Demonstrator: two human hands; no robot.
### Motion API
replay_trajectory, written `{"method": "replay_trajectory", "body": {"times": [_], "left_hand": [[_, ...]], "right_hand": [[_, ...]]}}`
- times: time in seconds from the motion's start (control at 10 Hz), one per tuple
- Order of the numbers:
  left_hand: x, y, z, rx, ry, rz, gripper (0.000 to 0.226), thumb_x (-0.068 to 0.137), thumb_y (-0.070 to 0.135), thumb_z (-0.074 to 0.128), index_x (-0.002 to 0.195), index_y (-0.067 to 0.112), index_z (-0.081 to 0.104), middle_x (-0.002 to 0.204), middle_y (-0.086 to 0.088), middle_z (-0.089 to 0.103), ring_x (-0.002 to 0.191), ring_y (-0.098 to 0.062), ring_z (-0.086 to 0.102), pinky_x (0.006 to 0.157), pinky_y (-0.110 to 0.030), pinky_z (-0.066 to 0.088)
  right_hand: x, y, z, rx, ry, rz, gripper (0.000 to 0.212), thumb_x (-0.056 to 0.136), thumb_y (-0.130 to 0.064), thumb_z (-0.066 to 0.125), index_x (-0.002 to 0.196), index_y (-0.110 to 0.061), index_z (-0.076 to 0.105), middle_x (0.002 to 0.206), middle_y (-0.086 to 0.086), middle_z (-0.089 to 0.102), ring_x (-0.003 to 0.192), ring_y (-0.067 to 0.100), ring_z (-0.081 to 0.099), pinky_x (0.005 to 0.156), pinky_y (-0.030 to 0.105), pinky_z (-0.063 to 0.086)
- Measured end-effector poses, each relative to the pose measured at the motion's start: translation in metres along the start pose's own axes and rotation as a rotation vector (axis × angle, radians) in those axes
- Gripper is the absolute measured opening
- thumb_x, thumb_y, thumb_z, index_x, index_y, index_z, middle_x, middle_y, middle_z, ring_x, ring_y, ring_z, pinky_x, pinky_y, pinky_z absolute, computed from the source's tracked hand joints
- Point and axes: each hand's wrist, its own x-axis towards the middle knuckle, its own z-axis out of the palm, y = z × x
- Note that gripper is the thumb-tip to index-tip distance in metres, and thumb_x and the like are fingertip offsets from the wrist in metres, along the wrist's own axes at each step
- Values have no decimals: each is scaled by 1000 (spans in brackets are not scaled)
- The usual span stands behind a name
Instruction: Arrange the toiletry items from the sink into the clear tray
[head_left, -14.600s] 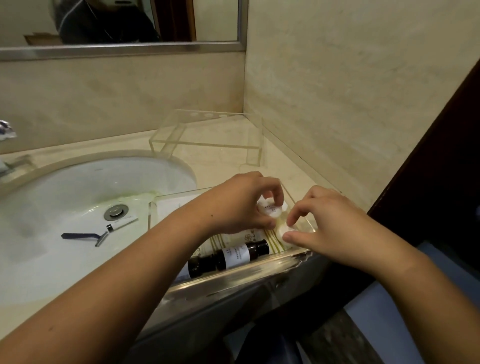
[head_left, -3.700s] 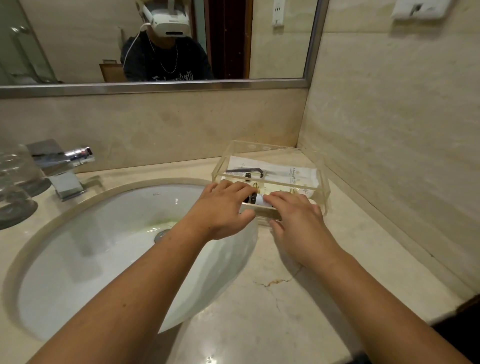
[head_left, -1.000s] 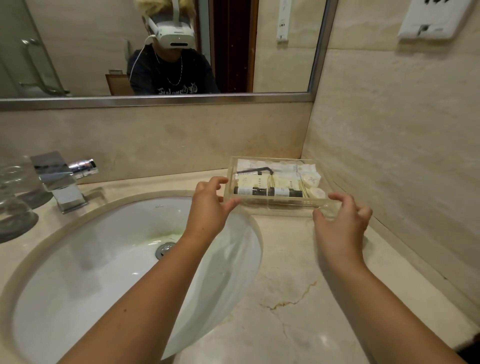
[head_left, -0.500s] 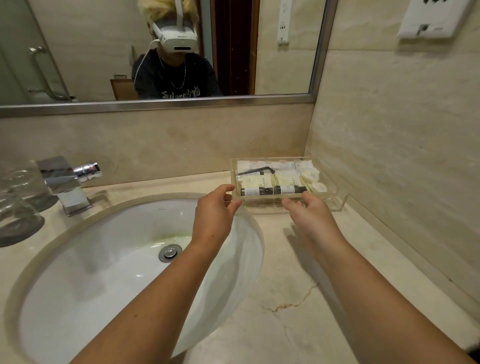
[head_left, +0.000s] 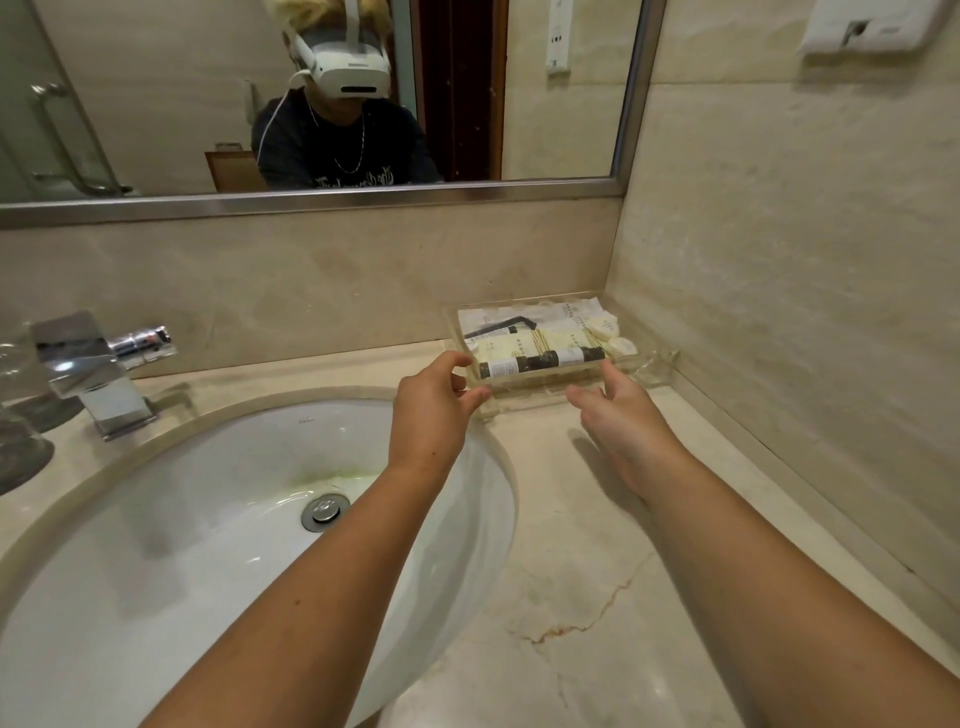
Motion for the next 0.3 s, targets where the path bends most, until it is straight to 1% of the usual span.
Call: {"method": "replay_trajectory", "body": {"times": [0.1, 0.2, 0.3], "left_hand": [[1, -1, -1, -7, -5, 10, 39, 87, 32, 80, 123, 25, 68, 94, 3, 71, 83, -10, 66, 70, -12, 44], [3, 0, -3, 8, -26, 9, 37, 87, 32, 79, 121, 26, 67, 94, 1, 72, 88, -14, 68, 74, -19, 50], [2, 2, -3, 89, -58, 22, 41, 90, 39, 74, 127, 28, 61, 110, -3, 73, 105, -21, 67, 86, -30, 50]], "right_hand": [[3, -1, 0, 1, -14, 1, 81, 93, -33, 65, 159, -24, 17, 158, 2, 38, 143, 18, 40, 117, 37, 31], [0, -5, 1, -48, -22, 11, 81, 94, -33, 65, 159, -25, 17, 162, 2, 29, 147, 19, 33, 112, 32, 30], [-18, -2, 3, -245, 36, -19, 75, 97, -36, 59, 159, -24, 19, 167, -3, 15, 152, 17, 20, 117, 33, 21]]}}
